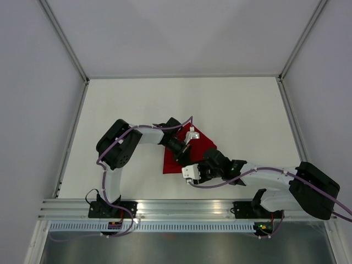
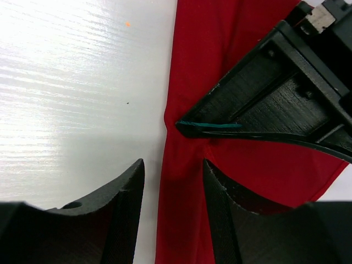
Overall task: Fold the napkin, place the utensils inside, and roll it up
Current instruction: Roll the napkin with the utensil
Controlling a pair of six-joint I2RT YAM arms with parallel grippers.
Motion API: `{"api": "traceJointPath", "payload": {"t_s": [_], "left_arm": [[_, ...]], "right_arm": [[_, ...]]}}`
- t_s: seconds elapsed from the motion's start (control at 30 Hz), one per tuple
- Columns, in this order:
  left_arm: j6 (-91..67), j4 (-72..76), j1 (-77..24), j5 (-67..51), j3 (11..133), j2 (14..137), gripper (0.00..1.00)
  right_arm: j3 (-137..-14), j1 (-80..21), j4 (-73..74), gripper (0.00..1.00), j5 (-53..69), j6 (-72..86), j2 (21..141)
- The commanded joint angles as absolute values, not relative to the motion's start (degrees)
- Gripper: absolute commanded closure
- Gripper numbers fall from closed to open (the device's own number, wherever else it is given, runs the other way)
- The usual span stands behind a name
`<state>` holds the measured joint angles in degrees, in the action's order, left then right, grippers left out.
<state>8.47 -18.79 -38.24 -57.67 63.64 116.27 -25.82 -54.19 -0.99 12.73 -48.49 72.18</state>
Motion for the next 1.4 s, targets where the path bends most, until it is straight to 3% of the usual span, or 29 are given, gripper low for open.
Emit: {"api": "traceJointPath", "payload": {"t_s": [0.0, 0.33, 0.53, 0.77, 1.03, 1.37], "left_arm": [[8.0, -22.06, -37.88, -54.4, 64.42, 118.74, 0.98], [7.65, -23.64, -37.71, -54.75, 65.92, 119.44, 0.98], [5.89, -25.57, -37.53, -55.98, 68.46, 121.19, 0.98], [1.33, -26.63, -36.21, -59.59, 71.27, 121.99, 0.9], [-2.28, -23.47, -34.54, -59.68, 70.67, 119.71, 0.69], [-14.83, -6.34, -30.24, -53.71, 61.63, 110.05, 0.62]], "right_arm": [[-26.8, -54.93, -3.34, 0.47, 10.99, -48.34, 72.68], [-29.09, -55.55, -2.11, 0.53, 9.85, -47.99, 76.99], [-29.53, -55.55, -0.53, 0.7, 8.88, -48.34, 77.78], [-29.44, -55.2, 2.46, 0.98, 7.99, -48.87, 78.75], [-34.27, -52.12, 10.18, 1.0, 14.41, -49.74, 81.91], [-42.88, -44.22, 20.64, 1.0, 25.03, -52.64, 88.06]]}}
